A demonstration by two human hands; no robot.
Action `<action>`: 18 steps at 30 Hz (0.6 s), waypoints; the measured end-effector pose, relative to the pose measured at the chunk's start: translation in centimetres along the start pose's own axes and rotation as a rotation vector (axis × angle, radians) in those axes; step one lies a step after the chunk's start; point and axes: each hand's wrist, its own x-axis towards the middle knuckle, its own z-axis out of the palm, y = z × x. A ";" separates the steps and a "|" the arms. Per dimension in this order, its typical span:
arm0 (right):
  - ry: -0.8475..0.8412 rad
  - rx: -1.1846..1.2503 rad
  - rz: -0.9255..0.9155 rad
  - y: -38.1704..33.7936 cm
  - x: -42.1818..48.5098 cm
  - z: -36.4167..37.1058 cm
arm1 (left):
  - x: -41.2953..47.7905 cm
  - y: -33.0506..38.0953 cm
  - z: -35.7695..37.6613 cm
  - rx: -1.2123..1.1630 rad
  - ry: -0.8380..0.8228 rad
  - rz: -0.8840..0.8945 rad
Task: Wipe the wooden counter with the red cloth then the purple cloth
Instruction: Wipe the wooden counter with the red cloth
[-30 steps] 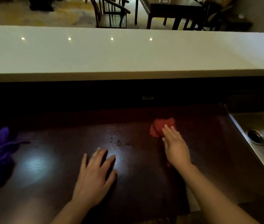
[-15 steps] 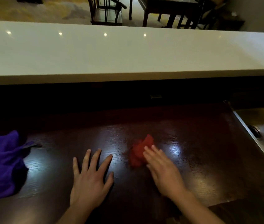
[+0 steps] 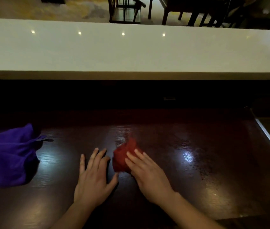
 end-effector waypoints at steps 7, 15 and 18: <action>0.251 -0.049 0.648 11.8 -8.0 -5.0 | 0.0 0.4 -0.1 0.054 0.003 0.004; 0.130 -0.052 0.346 5.0 -2.3 -1.5 | -0.1 1.0 -1.0 0.060 -0.010 -0.010; 0.154 -0.053 0.326 7.3 -2.6 -2.1 | -0.2 1.0 -0.9 0.056 0.000 -0.004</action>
